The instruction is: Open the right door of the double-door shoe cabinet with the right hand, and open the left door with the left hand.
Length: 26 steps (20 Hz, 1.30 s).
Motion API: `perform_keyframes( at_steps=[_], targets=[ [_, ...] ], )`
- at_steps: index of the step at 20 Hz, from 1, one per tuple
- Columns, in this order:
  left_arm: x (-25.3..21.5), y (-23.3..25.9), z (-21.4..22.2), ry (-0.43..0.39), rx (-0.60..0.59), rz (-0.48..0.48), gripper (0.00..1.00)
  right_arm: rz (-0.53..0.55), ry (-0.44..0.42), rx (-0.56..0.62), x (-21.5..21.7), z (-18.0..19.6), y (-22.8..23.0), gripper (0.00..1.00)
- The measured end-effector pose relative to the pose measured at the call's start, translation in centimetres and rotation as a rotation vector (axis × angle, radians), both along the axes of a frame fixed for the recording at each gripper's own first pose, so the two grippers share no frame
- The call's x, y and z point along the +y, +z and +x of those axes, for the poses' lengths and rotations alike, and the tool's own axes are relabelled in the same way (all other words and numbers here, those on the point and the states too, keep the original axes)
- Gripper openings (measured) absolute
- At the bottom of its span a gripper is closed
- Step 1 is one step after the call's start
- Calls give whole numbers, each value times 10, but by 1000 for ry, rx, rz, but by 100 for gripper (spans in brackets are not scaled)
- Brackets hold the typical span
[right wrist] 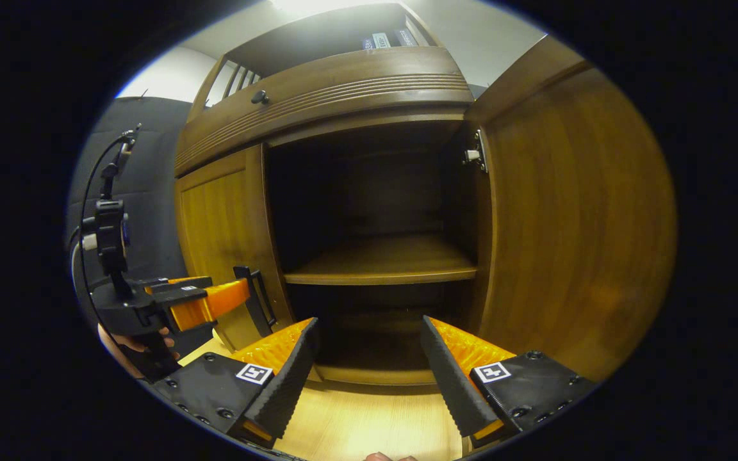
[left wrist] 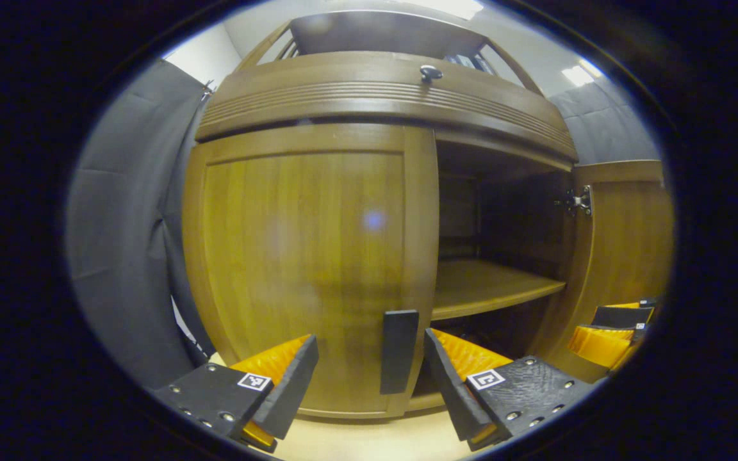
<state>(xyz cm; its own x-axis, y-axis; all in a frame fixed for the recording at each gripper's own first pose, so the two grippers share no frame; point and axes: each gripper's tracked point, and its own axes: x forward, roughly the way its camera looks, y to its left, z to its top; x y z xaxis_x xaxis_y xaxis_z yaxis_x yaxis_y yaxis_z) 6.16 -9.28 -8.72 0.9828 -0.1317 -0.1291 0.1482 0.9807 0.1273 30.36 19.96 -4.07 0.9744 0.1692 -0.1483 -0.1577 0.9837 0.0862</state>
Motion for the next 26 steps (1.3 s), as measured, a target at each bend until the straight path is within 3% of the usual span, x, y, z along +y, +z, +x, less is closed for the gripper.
perform_keyframes(
  at_steps=[5,9,15,19,20,26],
  targets=[
    [-1,11,3,-21,8,16,95,-2,13,5,0,23,-4,94],
    [-16,-4,22,-27,20,15,70,-4,18,9,-1,34,-6,94],
    [-9,-2,21,57,-18,43,37,-5,36,18,1,42,-10,94],
    [-7,-4,19,76,8,-15,17,-3,36,20,0,44,-11,94],
    [-7,-3,19,76,6,-15,8,-2,36,17,0,43,-11,94],
    [-6,-5,18,66,23,-4,10,4,34,8,3,36,-8,94]
  ],
)
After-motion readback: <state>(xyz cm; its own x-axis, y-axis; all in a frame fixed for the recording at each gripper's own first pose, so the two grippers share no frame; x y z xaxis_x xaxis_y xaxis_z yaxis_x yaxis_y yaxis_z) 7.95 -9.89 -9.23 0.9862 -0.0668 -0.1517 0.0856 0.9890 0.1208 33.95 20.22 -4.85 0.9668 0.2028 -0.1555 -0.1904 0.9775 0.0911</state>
